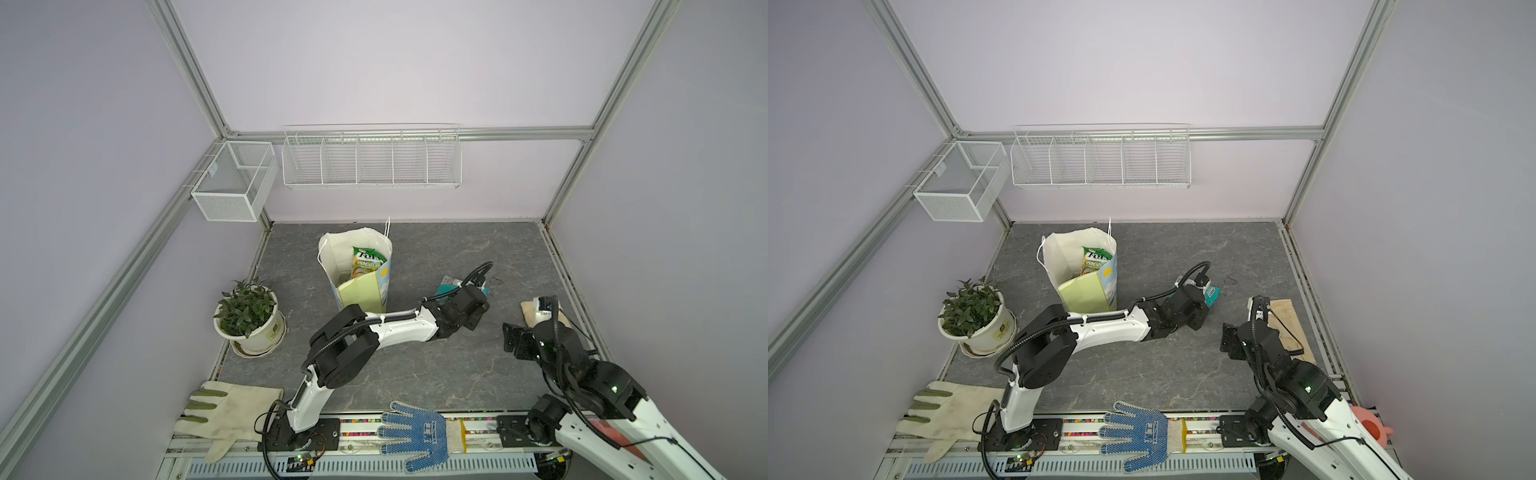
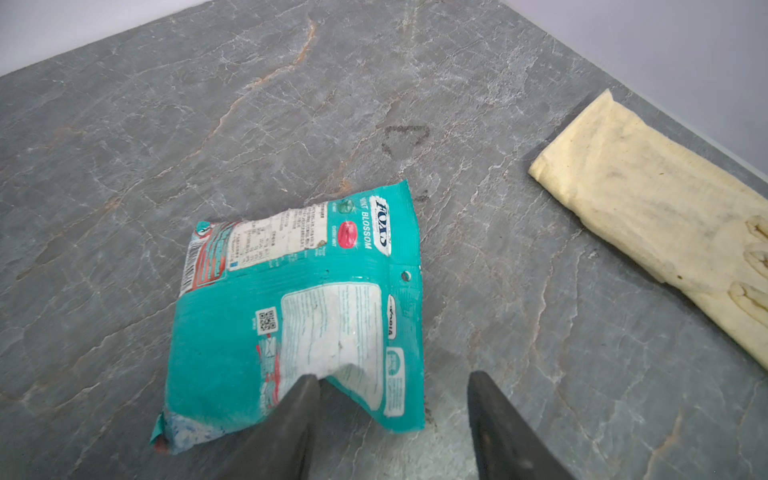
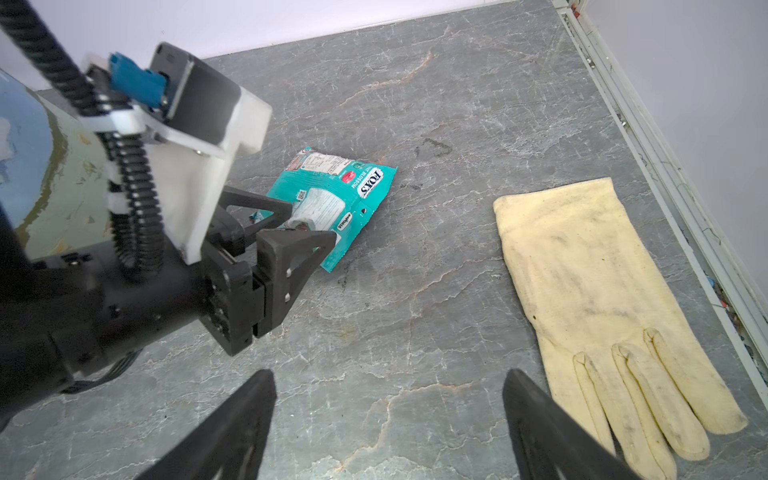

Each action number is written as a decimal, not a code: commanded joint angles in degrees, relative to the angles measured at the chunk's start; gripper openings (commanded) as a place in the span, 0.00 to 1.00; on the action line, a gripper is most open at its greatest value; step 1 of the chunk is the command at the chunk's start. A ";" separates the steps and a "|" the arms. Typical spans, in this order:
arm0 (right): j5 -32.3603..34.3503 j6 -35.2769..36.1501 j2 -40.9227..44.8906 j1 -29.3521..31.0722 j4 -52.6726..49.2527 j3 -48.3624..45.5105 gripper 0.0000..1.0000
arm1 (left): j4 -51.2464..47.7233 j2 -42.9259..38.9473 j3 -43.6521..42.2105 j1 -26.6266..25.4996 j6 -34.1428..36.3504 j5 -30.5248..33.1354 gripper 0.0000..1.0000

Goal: Place the snacks into the paper bag
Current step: 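Lower the open left gripper over the teal Fox's Mint Blossom packet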

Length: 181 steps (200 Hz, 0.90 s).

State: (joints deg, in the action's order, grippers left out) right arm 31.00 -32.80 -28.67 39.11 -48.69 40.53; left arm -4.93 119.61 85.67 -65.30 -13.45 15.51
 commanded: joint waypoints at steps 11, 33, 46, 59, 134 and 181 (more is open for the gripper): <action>-0.23 -0.51 0.63 -0.30 -0.36 -0.46 0.88 | -1.22 2.33 3.22 0.39 -0.70 -0.96 0.58; -0.33 -0.51 0.72 -0.27 -0.44 -0.41 0.89 | -1.48 3.24 4.14 0.65 -0.71 -1.01 0.58; -0.32 -0.51 0.72 -0.27 -0.44 -0.37 0.88 | -1.71 3.82 4.73 0.75 -0.78 -1.17 0.58; -0.33 -0.46 0.72 -0.27 -0.58 -0.20 0.89 | -1.98 4.30 5.19 0.79 -0.70 -1.27 0.57; -0.33 -0.32 0.71 -0.27 -0.54 -0.01 0.89 | -3.14 7.09 7.66 1.04 -0.79 -1.72 0.57; -0.19 -0.42 1.15 -0.30 -0.71 -0.29 0.89 | -4.92 8.99 9.62 1.01 -0.43 -0.85 0.57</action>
State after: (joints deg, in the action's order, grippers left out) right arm 30.59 -32.80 -28.38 39.09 -48.69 40.53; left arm -7.75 126.65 93.14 -64.49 -13.45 14.55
